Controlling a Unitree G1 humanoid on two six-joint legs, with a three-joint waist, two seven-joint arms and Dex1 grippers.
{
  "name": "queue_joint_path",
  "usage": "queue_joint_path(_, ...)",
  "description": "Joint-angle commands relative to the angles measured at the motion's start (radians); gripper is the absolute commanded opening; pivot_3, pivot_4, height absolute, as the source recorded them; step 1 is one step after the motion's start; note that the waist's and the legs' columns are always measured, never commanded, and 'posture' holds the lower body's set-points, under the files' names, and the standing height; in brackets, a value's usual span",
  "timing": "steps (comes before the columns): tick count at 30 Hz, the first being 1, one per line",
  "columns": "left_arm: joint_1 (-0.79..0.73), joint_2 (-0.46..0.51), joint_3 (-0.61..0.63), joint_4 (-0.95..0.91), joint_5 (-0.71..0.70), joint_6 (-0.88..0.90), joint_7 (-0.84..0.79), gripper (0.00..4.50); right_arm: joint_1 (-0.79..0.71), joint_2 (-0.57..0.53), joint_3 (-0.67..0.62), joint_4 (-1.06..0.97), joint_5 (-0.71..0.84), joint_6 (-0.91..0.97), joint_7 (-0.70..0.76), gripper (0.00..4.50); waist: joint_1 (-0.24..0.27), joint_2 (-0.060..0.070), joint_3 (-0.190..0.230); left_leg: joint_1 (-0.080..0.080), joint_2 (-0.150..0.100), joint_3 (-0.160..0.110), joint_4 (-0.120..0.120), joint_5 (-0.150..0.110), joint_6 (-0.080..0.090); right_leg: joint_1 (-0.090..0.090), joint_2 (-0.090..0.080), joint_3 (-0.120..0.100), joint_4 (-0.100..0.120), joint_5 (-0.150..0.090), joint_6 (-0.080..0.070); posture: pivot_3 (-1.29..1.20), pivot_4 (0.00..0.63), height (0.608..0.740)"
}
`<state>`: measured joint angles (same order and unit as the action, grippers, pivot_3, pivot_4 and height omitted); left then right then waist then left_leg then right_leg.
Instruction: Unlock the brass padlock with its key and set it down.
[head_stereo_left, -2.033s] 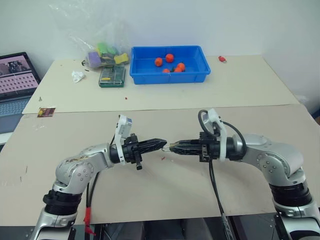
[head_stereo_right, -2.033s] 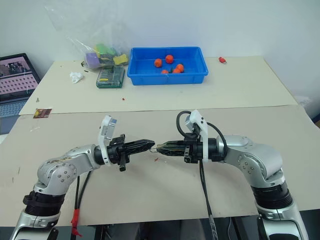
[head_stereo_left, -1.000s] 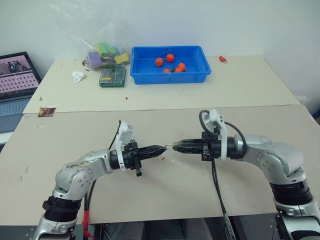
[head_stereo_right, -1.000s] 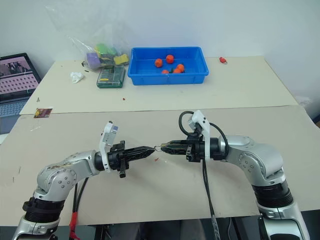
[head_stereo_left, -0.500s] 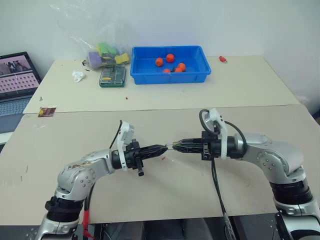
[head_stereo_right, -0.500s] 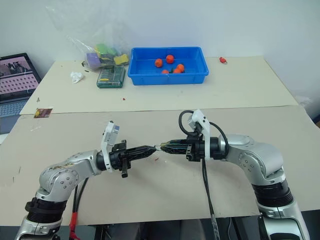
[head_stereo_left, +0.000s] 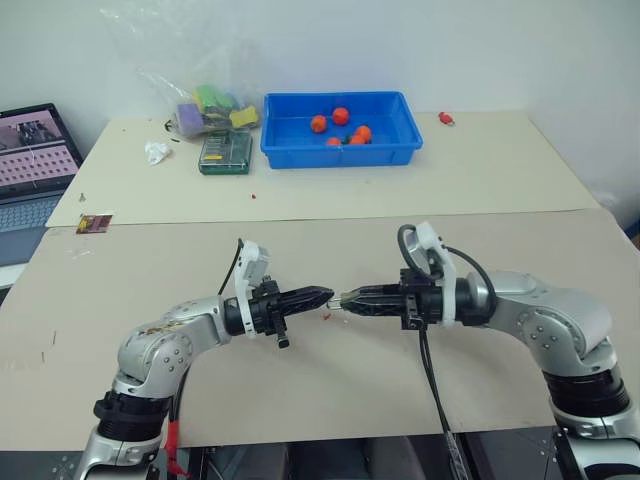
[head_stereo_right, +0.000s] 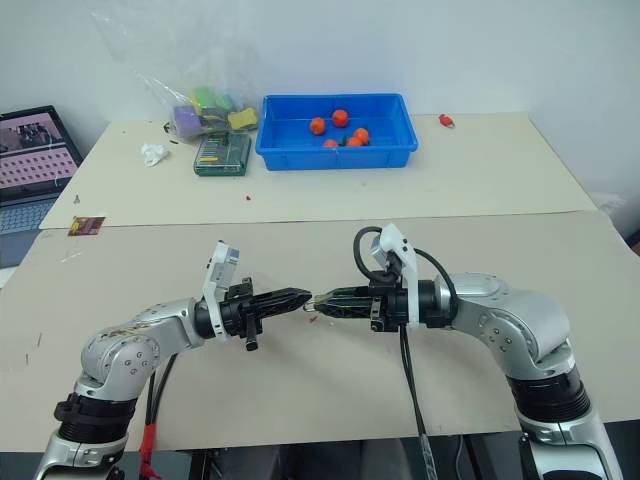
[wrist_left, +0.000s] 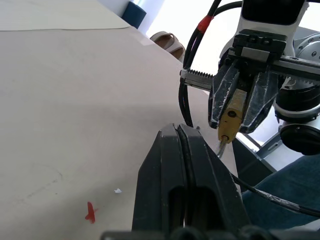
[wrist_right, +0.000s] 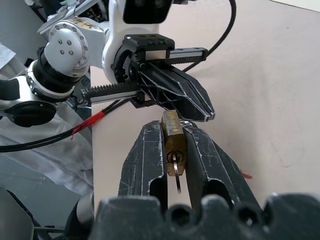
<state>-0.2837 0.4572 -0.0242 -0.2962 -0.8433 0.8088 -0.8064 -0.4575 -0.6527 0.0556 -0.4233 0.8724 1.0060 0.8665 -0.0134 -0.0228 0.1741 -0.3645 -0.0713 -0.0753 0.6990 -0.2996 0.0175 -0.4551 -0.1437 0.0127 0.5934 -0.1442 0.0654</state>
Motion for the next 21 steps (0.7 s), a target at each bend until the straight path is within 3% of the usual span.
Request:
queue_joint_path(1, -0.01, -0.01, -0.006, -0.011, 0.009, -0.023, -0.01, 0.07, -0.019, -0.002, -0.035, -0.035, 0.03, -0.002, -0.008, 0.21, 0.0, 0.0, 0.0, 0.0, 0.0, 0.0, 0.0, 0.0, 0.0, 0.0, 0.0, 0.0, 0.0, 0.0, 0.0, 0.0, 0.15, 0.74)
queue_joint_path(21, 0.03, -0.04, 0.006, -0.033, 0.048, -0.023, -0.001, 0.07, -0.049, 0.003, -0.019, 0.022, -0.022, -0.031, -0.022, 0.21, 0.0, 0.0, 0.0, 0.0, 0.0, 0.0, 0.0, 0.0, 0.0, 0.0, 0.0, 0.0, 0.0, 0.0, 0.0, 0.0, 0.15, 0.74)
